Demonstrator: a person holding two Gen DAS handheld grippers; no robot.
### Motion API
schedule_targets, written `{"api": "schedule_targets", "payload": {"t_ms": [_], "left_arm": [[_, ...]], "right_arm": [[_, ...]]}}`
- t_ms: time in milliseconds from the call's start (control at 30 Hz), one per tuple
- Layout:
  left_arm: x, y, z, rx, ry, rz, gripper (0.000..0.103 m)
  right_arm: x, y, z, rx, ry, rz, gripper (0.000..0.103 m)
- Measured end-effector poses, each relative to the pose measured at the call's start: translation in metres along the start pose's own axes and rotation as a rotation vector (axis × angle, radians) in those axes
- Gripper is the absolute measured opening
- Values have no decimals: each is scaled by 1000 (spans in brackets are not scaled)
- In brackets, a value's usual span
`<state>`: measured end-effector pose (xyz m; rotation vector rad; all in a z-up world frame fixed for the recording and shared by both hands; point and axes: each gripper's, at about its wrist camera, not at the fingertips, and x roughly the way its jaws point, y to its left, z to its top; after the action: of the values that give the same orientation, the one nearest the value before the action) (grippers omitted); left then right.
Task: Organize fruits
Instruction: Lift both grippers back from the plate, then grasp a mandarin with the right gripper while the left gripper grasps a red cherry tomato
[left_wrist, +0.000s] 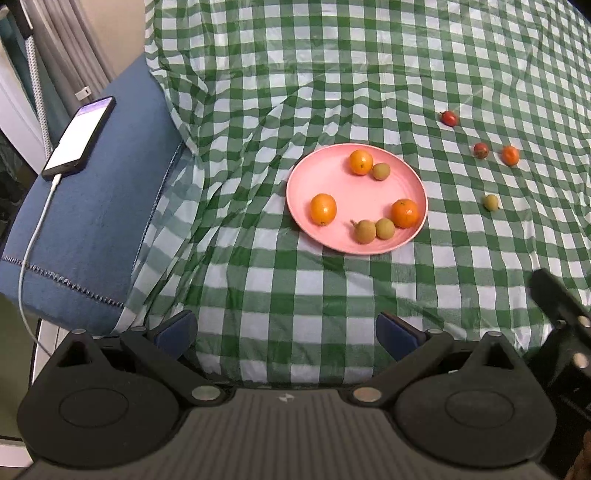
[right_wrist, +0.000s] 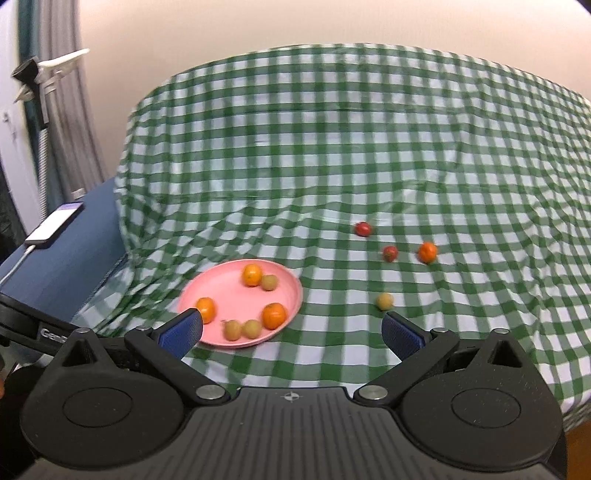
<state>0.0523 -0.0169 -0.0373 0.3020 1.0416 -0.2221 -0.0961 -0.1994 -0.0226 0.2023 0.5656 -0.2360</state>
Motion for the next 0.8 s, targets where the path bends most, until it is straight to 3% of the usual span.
{"api": "schedule_targets", "payload": {"t_ms": [167, 367, 467, 667, 800], "left_arm": [[11, -23, 27, 13, 1, -16, 103], [44, -64, 73, 4, 57, -133, 103], [69, -94, 97, 10, 80, -142, 103], [121, -173, 157, 120, 80, -127, 103], [153, -231, 199, 218, 73, -162, 103]], "right_arm": [[14, -38, 4, 38, -32, -97, 102], [58, -98, 9, 76, -83, -241, 102], [91, -130, 10, 87, -67, -275, 102], [171, -194, 19, 129, 29, -298, 102], [226, -222, 21, 175, 48, -393, 102]]}}
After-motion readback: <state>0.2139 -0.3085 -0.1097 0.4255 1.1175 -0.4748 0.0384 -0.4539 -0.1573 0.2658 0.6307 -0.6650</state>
